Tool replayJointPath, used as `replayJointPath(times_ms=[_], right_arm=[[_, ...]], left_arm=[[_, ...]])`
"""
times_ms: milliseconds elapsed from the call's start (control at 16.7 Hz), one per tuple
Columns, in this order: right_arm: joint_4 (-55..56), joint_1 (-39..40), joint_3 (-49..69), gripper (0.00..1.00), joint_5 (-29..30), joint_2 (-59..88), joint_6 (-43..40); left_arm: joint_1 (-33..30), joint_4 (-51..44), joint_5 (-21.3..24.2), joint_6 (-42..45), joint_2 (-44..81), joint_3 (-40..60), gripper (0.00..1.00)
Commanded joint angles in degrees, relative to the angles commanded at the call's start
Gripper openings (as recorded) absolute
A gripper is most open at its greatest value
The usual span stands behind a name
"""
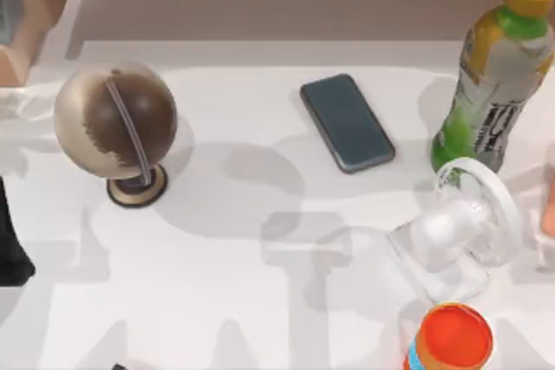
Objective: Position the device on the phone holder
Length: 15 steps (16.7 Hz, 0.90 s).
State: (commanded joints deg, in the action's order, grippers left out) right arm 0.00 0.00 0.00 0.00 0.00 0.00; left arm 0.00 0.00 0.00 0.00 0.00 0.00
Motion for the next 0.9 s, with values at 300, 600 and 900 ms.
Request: replayJointPath(times_ms=[300,600,900], right_arm=[[-1.6,0.6,3.2,1.0,-0.1,2.8,0.0],[-9.5,3.0,19.8,1.0,0.0,17.5,0.3],[-21.8,6.9,46.0,1.0,0.3,41.3,0.8]], left_arm=[[0.0,0.0,0.0,0.0,0.0,0.0,1.0],[0.0,0.0,0.0,0.0,0.0,0.0,1.0],[0.0,0.0,0.0,0.0,0.0,0.0,1.0]])
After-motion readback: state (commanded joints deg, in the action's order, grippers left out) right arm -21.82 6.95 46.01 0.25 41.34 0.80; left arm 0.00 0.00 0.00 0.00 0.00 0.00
